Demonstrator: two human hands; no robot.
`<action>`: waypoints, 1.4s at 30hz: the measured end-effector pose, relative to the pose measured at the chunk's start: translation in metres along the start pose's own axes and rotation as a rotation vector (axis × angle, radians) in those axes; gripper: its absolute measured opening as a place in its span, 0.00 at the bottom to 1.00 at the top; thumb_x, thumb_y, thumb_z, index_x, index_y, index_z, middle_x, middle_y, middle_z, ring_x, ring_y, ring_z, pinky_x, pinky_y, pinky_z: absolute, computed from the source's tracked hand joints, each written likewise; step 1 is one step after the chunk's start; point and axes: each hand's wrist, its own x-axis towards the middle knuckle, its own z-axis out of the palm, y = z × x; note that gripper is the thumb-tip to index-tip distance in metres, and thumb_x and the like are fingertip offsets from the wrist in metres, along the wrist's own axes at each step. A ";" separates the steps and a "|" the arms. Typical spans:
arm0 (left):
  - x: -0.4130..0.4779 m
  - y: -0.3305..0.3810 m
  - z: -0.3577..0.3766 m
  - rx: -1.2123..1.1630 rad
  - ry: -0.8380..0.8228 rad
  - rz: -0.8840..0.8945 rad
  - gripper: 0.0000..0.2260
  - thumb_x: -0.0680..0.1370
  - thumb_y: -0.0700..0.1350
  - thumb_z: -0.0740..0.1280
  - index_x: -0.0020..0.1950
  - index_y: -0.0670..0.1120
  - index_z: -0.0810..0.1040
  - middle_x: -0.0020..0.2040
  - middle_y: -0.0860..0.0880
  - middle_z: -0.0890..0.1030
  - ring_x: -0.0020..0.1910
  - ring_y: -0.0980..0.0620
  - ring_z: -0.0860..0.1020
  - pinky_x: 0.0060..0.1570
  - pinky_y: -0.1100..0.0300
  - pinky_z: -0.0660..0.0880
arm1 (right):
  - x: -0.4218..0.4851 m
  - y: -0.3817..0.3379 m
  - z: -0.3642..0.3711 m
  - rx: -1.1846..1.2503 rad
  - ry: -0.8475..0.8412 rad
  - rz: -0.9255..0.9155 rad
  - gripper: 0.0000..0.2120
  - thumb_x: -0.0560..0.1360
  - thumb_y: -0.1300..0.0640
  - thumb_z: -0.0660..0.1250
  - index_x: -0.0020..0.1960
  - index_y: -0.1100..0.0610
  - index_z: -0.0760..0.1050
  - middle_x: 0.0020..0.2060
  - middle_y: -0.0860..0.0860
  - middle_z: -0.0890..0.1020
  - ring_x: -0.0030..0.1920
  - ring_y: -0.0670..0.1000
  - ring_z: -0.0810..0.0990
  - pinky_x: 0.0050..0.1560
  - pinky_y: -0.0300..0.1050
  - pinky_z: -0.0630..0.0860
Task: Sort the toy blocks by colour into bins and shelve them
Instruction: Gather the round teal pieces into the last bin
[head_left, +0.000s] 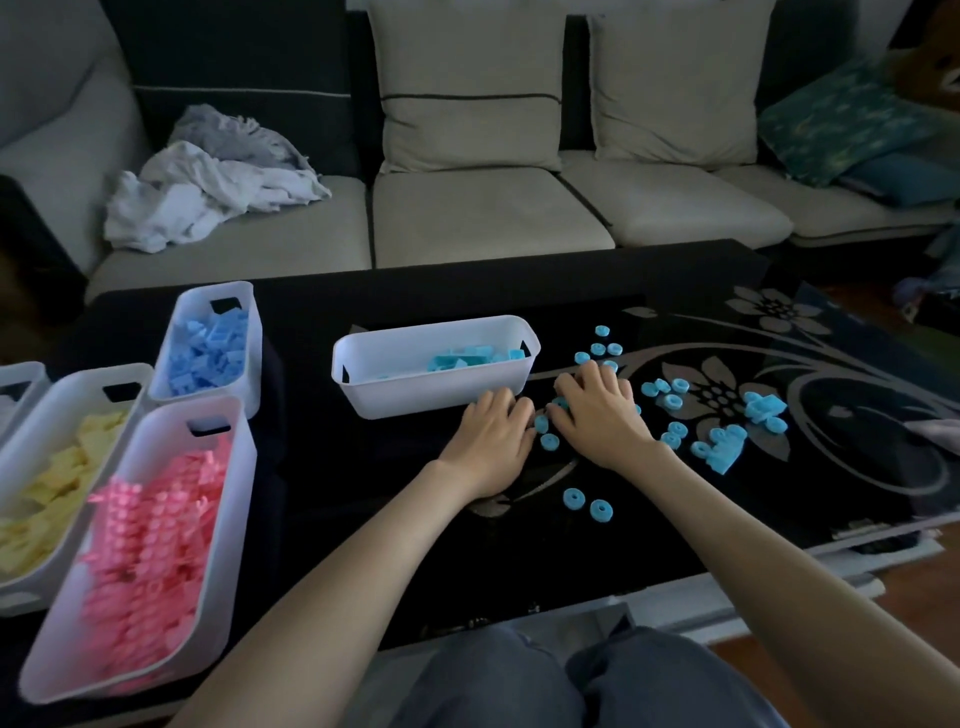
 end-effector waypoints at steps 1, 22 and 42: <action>0.000 0.000 0.001 -0.033 0.015 0.015 0.08 0.82 0.47 0.54 0.53 0.44 0.68 0.53 0.45 0.69 0.51 0.45 0.68 0.49 0.54 0.66 | 0.001 0.000 0.001 -0.007 0.003 0.011 0.15 0.78 0.46 0.57 0.59 0.54 0.69 0.57 0.53 0.68 0.59 0.55 0.67 0.59 0.50 0.65; -0.008 0.010 -0.005 -0.074 0.150 -0.120 0.09 0.80 0.48 0.60 0.53 0.44 0.67 0.43 0.46 0.77 0.36 0.50 0.75 0.31 0.60 0.65 | 0.012 -0.007 0.004 0.027 0.007 0.108 0.16 0.79 0.46 0.56 0.50 0.58 0.74 0.48 0.53 0.77 0.49 0.52 0.78 0.43 0.44 0.70; -0.012 0.016 -0.003 0.127 0.204 -0.263 0.16 0.82 0.54 0.54 0.58 0.42 0.69 0.46 0.47 0.79 0.37 0.49 0.80 0.24 0.62 0.60 | 0.013 -0.009 0.003 0.048 -0.070 -0.038 0.14 0.81 0.48 0.53 0.48 0.56 0.72 0.45 0.49 0.74 0.46 0.49 0.76 0.41 0.41 0.68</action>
